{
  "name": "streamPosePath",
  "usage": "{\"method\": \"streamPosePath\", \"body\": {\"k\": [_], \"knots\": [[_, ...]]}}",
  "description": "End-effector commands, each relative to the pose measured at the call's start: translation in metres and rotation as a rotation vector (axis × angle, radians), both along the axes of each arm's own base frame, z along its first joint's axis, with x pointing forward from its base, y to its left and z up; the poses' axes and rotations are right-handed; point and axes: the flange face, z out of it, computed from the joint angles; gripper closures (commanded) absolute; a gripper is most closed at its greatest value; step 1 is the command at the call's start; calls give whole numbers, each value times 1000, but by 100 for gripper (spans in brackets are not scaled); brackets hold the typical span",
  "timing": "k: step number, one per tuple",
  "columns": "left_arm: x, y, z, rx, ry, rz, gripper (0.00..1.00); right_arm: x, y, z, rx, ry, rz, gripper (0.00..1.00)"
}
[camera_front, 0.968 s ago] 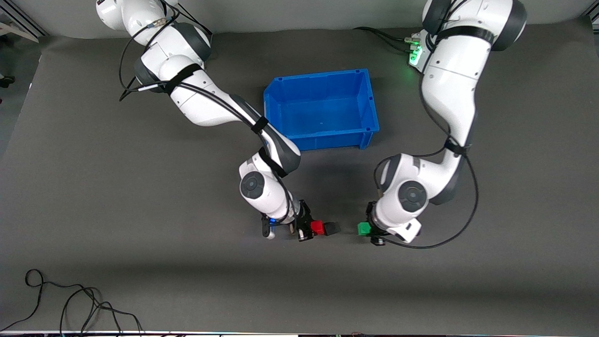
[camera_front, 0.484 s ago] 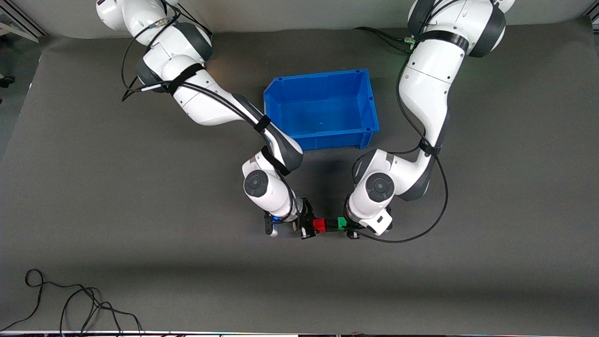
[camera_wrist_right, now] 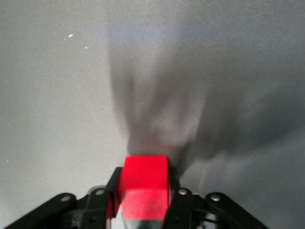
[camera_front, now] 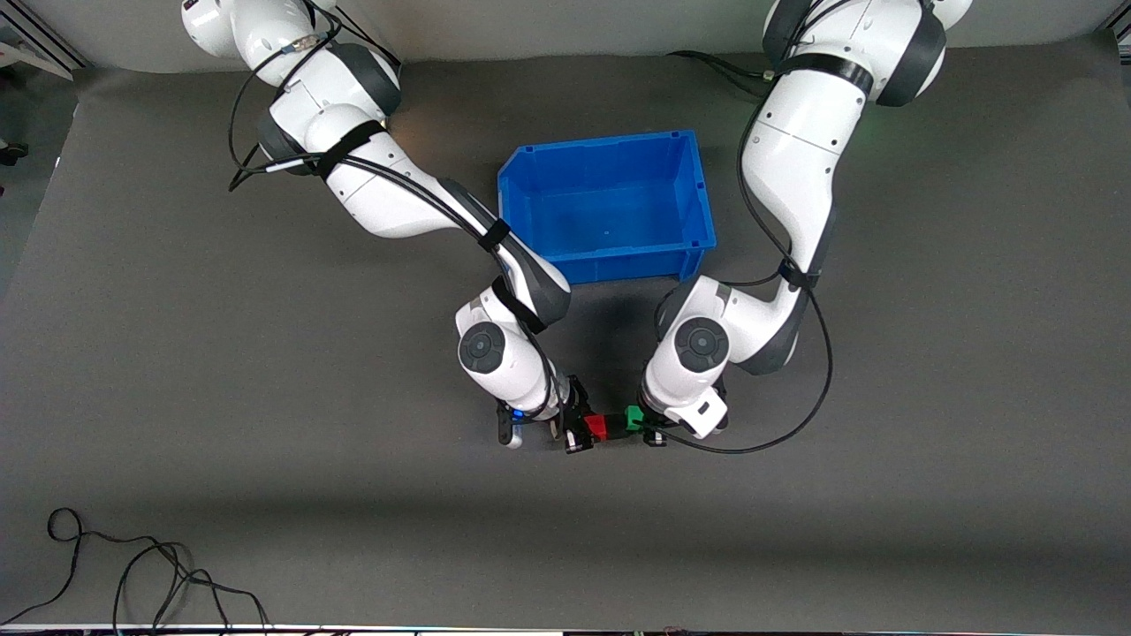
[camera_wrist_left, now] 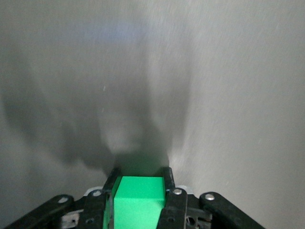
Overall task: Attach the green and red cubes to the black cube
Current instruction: 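Carry the green cube with the left gripper beside the red cube, then open both grippers and lift them away from the cubes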
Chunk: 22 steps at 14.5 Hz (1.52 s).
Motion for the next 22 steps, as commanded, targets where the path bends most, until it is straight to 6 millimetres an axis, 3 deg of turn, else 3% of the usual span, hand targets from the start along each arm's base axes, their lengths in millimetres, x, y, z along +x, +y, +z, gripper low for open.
{"method": "streamPosePath", "body": {"k": [1,2,3,5,7,9,11,13,15,18,22], "knots": [[2,-11,-1,-11,-24,7,73,5,2,8,8,-20,-13,0],[2,-11,0,-8,-30,1,33,6,1,14,5,-19,-12,0],[0,-13,0,6,-36,-14,3,9,0,28,1,-29,-10,0],[0,-13,-1,15,-40,-19,1,12,-6,51,-18,-8,0,0],[1,-10,1,21,-33,-20,1,23,-25,71,-33,19,-10,0],[13,14,23,68,1,-10,1,31,-40,98,-61,4,60,0],[34,55,53,141,14,-39,1,45,-78,121,-90,3,102,0],[63,107,85,157,1,-81,1,43,-101,143,-131,4,194,0],[75,147,123,173,8,-186,1,41,-133,164,-182,54,320,0],[77,221,184,182,66,-348,1,36,-182,189,-245,153,520,0],[55,314,256,160,179,-575,1,32,-227,245,-319,146,609,0]]}}
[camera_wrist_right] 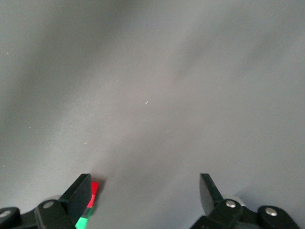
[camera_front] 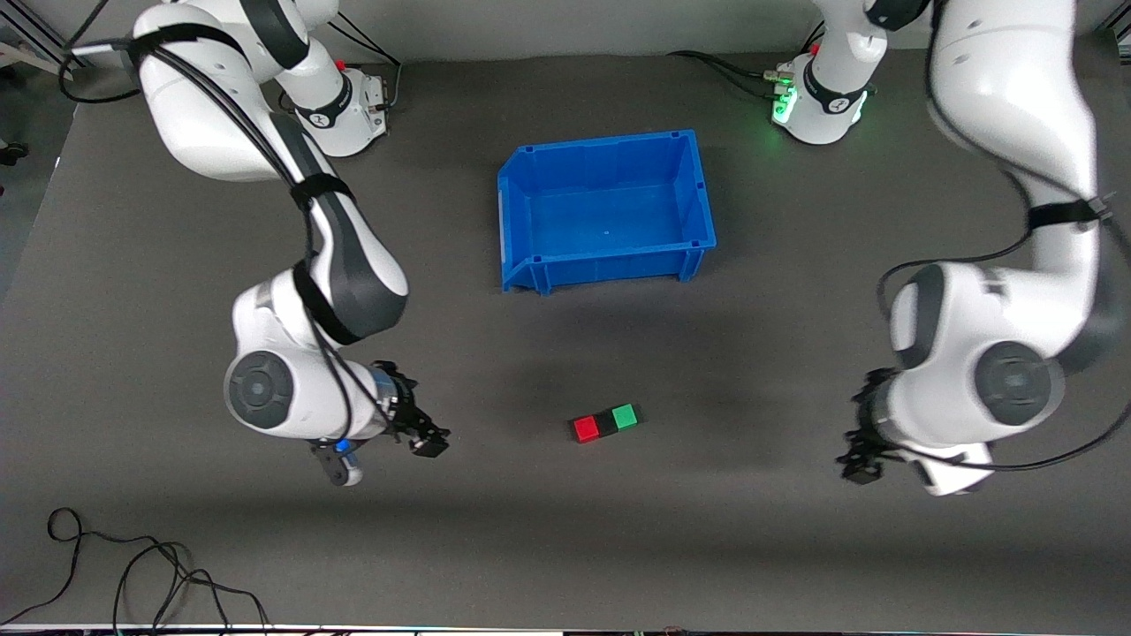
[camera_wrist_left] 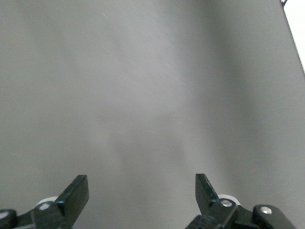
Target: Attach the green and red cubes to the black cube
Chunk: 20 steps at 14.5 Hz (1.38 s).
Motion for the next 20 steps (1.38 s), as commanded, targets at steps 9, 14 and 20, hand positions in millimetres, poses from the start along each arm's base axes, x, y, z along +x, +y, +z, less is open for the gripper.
{"method": "streamPosePath", "body": {"k": [9,14,20], "knots": [[-92,162,168,-132,136,-561,0,-77,-107,128,-236,-92,365,0],[-106,147,204,-111,85,-656,1,-112,-114,171,-223,-172,512,0],[-109,144,209,-140,79,-1008,0,-150,-194,215,-187,-206,711,0]]}}
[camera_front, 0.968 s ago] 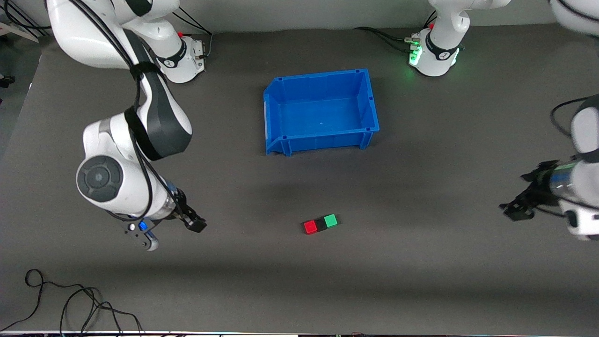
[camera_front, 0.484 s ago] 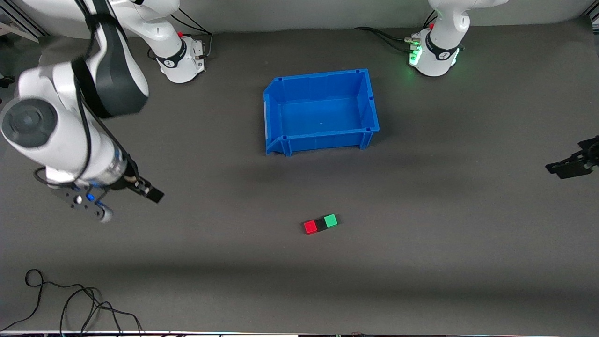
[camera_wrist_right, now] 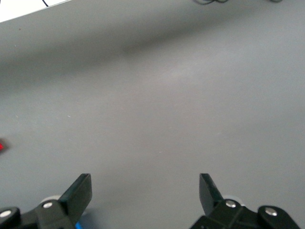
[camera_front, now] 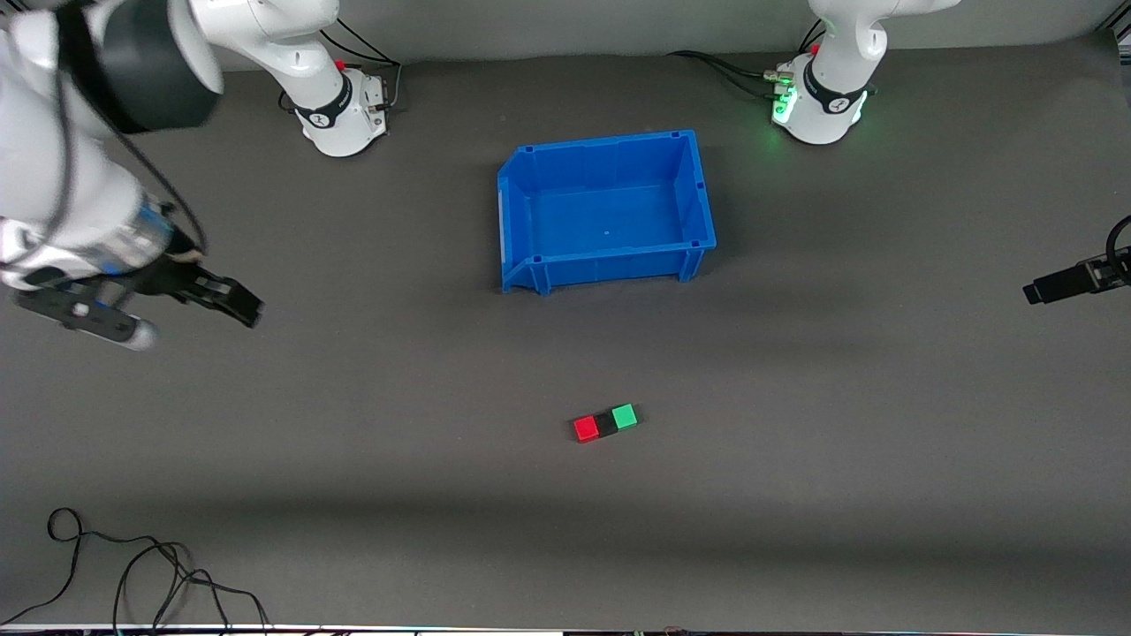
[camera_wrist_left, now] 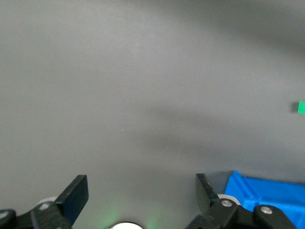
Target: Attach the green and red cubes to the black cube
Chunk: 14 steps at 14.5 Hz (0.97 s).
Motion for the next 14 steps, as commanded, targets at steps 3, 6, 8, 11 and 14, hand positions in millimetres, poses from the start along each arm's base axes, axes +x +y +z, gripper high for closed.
{"method": "streamPosePath", "body": {"k": [3,6,8,11,14], "knots": [[-12,-8,2,-1,10,-137,0,-39,-55,34,160,-16,80,0],[-18,-10,7,5,-4,-141,0,-45,-56,51,182,-7,145,0],[-36,-21,14,27,-35,-163,0,-42,-62,60,157,0,178,0],[-63,-25,5,40,-83,-174,0,-27,-66,51,132,29,196,0],[-71,-47,5,42,-96,-212,0,-22,-66,44,122,49,222,0]]}}
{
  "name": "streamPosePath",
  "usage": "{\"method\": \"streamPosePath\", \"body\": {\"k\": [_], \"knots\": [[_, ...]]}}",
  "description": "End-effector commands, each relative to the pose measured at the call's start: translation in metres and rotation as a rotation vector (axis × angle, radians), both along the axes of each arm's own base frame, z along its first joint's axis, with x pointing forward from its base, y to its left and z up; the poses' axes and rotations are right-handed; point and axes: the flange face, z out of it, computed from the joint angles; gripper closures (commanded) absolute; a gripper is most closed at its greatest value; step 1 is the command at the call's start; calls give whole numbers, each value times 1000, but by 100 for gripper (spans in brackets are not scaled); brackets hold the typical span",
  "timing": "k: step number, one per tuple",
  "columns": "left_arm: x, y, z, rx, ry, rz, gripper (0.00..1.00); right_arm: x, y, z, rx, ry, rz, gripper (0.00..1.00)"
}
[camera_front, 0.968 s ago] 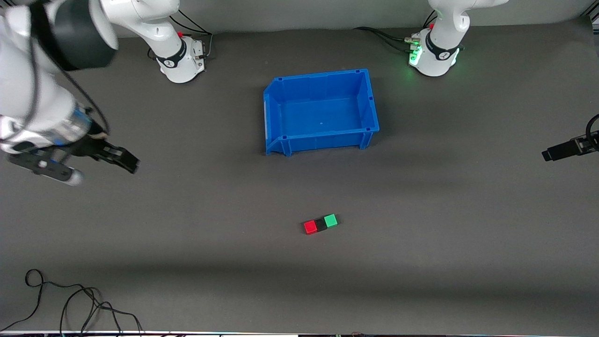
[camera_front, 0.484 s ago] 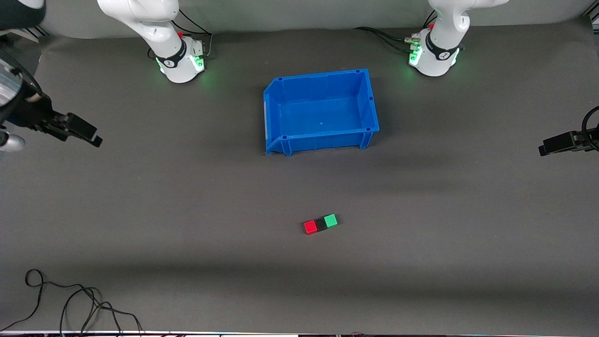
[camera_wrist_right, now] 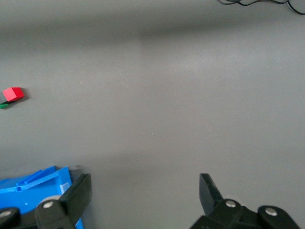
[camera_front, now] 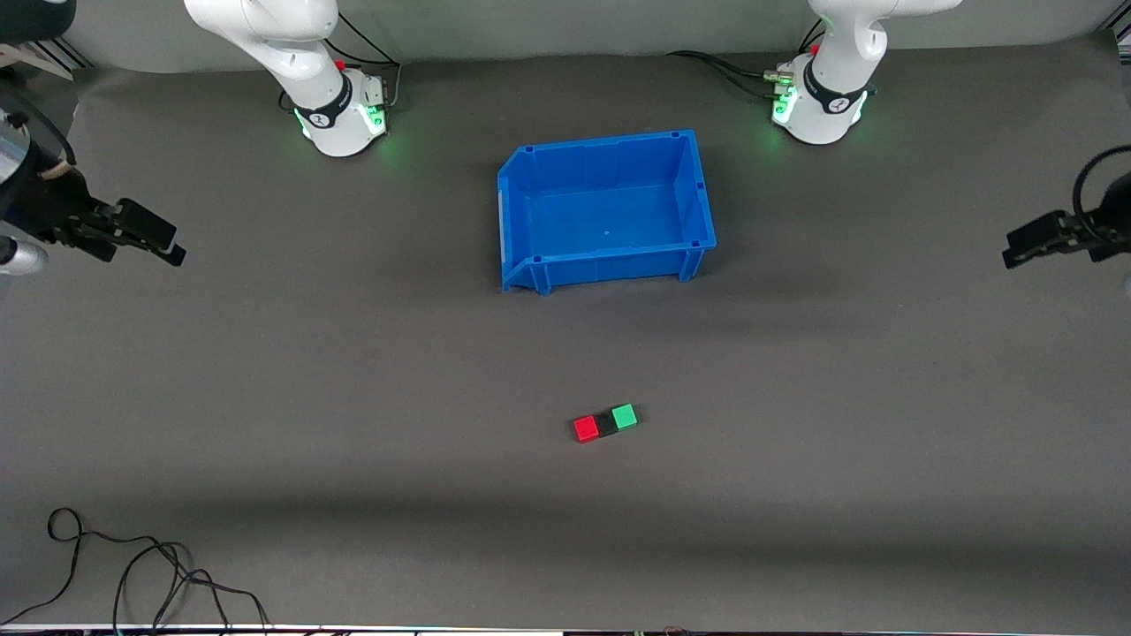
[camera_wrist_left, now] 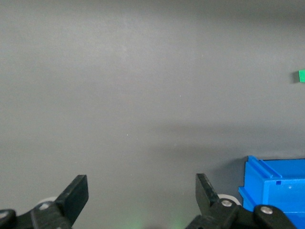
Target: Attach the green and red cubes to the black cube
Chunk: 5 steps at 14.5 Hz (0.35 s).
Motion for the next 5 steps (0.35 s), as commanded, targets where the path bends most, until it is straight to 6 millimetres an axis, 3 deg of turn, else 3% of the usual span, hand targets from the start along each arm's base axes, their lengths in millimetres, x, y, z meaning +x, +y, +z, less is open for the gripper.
{"method": "streamPosePath", "body": {"k": [1,5], "knots": [[-16,-24,-1,19,-13,-56,0,8,-3,1,-31,14,35,0],[-5,-22,-5,16,2,-46,0,5,-2,-10,-45,54,42,0]]}}
